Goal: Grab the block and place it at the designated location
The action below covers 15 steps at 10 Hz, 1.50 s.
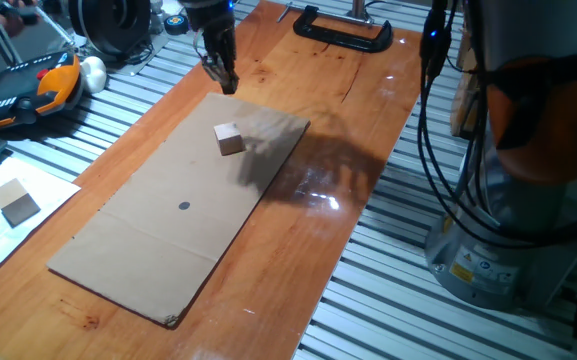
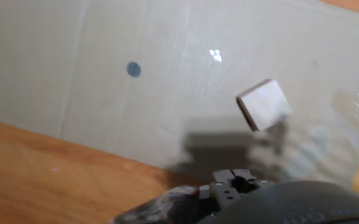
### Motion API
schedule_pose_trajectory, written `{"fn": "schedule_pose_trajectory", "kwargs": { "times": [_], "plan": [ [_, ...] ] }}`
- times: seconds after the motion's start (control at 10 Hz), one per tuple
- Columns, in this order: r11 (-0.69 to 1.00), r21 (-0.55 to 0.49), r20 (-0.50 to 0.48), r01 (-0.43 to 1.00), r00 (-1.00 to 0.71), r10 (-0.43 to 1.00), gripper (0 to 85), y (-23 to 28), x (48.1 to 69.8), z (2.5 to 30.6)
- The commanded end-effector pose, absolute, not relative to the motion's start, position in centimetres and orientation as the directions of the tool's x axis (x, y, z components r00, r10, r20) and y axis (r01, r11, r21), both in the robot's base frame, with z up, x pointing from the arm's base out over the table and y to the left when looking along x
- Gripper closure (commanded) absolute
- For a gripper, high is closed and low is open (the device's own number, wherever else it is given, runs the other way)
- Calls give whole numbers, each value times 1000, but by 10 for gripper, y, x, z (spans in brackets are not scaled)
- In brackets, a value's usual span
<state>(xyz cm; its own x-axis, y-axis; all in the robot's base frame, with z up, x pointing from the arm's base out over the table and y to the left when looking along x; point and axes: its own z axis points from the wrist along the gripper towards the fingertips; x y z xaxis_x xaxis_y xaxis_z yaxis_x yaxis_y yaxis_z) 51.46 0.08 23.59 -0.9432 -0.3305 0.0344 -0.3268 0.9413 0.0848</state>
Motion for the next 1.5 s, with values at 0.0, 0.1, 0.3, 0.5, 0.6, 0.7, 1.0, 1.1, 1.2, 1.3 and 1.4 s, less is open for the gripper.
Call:
{"fn": "schedule_pose_trajectory", "kwargs": {
  "times": [0.0, 0.1, 0.3, 0.5, 0.6, 0.7, 1.0, 1.1, 1.2, 1.3, 1.4],
  "plan": [
    [939, 82, 39, -334, -940, -338, 843, 1, 515, 236],
    [930, 31, 71, -365, -928, -366, 843, 1, 515, 236],
    [918, 6, 75, -396, -915, -396, 843, 1, 515, 236],
    [920, -14, 57, -391, -919, -390, 703, 1, 516, 235],
    [919, -34, 50, -393, -919, -391, 600, 1, 523, 229],
    [915, -66, 41, -397, -918, -395, 503, 2, 529, 222],
    [904, -91, 21, -417, -909, -417, 277, 0, 552, 192],
    [902, -96, 10, -421, -907, -422, 233, -1, 559, 180],
    [903, -96, 5, -419, -907, -421, 193, -3, 564, 170],
    [904, -97, 2, -416, -908, -418, 167, -5, 569, 162],
    [904, -89, 15, -418, -908, -418, 150, -9, 574, 156]
  ]
}}
